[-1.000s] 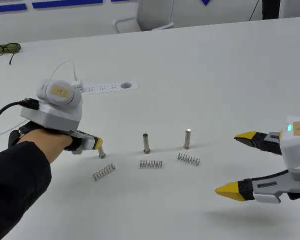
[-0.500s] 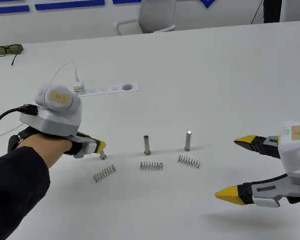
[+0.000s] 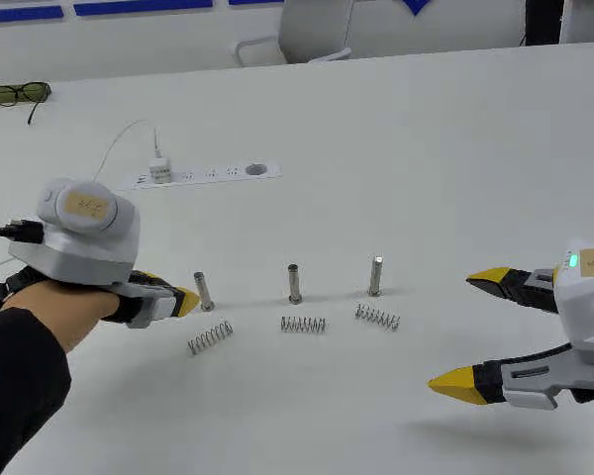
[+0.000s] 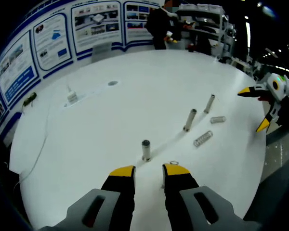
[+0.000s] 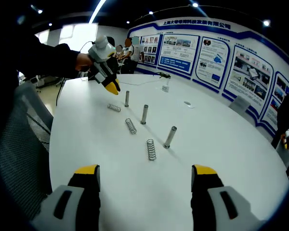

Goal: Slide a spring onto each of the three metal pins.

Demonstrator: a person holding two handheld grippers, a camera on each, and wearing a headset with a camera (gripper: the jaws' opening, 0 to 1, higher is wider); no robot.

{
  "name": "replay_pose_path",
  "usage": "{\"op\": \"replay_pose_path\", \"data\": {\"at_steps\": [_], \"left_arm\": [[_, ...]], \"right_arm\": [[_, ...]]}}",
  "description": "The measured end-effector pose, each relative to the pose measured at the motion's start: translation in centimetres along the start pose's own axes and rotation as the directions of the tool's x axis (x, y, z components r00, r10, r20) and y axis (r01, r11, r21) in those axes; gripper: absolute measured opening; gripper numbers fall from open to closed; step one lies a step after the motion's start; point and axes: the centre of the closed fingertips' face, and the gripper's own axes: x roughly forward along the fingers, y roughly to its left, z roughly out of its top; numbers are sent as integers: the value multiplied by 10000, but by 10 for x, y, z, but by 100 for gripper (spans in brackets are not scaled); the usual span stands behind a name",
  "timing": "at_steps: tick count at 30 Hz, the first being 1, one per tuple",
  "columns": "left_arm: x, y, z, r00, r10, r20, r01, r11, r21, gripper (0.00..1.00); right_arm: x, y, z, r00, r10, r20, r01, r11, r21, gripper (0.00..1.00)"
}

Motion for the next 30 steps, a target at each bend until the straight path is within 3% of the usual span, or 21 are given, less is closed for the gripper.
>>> {"op": "replay_pose_path", "data": {"at_steps": [8,13,25,30], "left_arm": [[4,-17,-15,9969,-686,-375,708,9957,591,22],[11,-28,-22,9924,-987,-737,1075,9860,1277,23],[24,-30,-33,9849,-1022,-1398,1344,9600,2457,22],[26,-30,-37,9825,-1045,-1543,1420,9559,2569,20]], "right_arm": [[1,1,0,10000,26,-48,-26,10000,-27,79],[0,1,-1,10000,7,-57,-7,10000,-6,79],[1,0,-3,10000,-5,-93,5,10000,68,79],[1,0,-4,9999,-4,-109,4,10000,77,79]]}}
